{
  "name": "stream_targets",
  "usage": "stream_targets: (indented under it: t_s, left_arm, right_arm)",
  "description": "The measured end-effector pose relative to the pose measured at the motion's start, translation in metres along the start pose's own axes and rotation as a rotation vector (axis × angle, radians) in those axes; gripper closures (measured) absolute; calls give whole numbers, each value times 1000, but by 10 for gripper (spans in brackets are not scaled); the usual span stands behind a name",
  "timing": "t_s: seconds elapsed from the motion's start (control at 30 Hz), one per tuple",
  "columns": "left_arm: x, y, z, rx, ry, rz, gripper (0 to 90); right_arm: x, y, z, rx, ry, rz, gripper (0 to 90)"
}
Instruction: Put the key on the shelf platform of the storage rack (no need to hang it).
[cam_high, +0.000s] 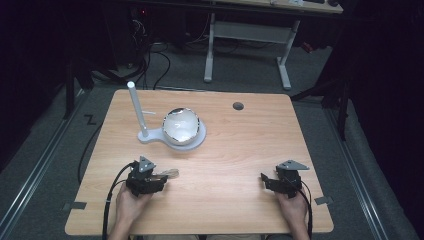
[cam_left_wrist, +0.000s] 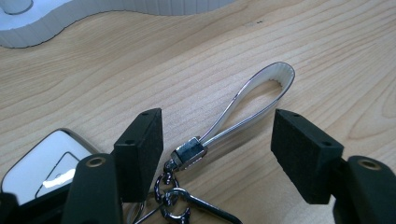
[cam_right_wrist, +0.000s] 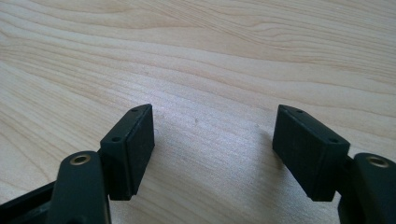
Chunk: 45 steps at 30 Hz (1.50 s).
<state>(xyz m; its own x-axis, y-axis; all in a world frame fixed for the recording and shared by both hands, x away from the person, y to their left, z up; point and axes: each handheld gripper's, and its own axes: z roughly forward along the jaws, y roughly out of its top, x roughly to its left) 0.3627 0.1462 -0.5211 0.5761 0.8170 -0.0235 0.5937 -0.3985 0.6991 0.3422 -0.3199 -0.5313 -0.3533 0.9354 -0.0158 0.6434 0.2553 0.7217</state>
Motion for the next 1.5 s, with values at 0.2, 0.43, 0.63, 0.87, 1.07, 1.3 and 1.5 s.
stream_targets:
  t_s: [0.2,0.43,0.63,0.87,1.07,1.3,1.5]
  left_arm:
    - [-1,2,6,9,3,13,384]
    - [-1,3,11,18,-4,25,467]
    - [0,4,10,15,-6,26,596]
    - [2,5,10,24,-4,32,730]
    - [5,6,10,29,2,26,809]
    - [8,8,8,23,-10,-3,820]
    - [12,14,-3,-19,-23,-23,823]
  right_arm:
    - [0,0,0,0,0,0,300]
    - [0,0,0,0,0,0,300]
    - [0,0,0,0,0,0,300]
    - [0,0,0,0,0,-1,300]
    - [0,0,0,0,0,0,300]
    - [0,0,0,0,1,0,300]
    - [0,0,0,0,1,-1,300]
